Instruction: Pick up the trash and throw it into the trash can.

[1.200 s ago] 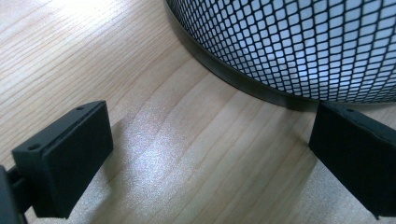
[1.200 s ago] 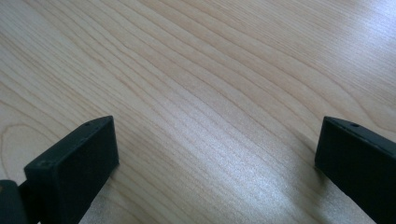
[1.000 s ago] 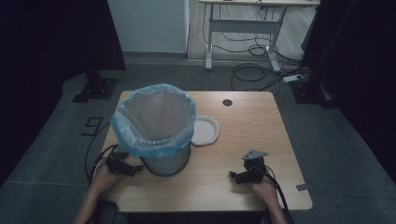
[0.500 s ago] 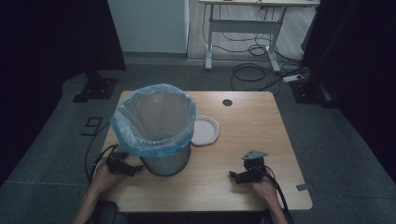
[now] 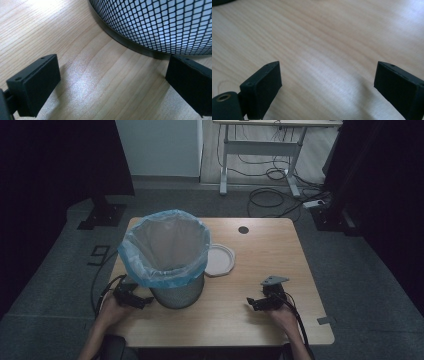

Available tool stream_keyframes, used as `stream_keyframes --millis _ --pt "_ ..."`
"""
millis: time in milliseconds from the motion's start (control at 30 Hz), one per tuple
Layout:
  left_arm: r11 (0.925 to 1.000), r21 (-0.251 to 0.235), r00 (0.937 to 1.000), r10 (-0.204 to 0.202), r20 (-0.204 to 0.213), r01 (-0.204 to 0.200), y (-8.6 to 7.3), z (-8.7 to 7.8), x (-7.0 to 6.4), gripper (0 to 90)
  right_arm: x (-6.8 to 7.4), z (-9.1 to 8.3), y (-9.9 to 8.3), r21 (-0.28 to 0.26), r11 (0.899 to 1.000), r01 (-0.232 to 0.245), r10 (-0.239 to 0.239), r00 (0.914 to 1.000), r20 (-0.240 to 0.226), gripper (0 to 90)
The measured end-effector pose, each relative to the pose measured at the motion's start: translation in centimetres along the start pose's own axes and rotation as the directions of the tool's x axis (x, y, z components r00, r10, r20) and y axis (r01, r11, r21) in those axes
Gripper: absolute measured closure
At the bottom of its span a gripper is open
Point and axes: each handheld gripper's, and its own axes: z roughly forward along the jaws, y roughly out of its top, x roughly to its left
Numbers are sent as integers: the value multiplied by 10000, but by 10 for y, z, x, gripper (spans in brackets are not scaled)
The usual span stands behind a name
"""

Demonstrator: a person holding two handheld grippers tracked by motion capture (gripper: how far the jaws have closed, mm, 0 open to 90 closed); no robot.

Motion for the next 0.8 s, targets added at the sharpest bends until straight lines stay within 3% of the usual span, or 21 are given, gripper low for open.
stream_keyframes --millis 333,533,800 --pt "10000 -1 10000 -18 -12 18 0 0 0 0 -5 8 30 142 9999 -3 1 9999 133 91" --pt "10000 -4 10000 -24 -14 24 0 0 0 0 -7 15 49 -93 9998 -178 177 9997 -151 113" --pt "10000 -3 10000 -22 -13 22 0 0 0 0 -14 30 76 74 9998 -208 207 9997 149 180"
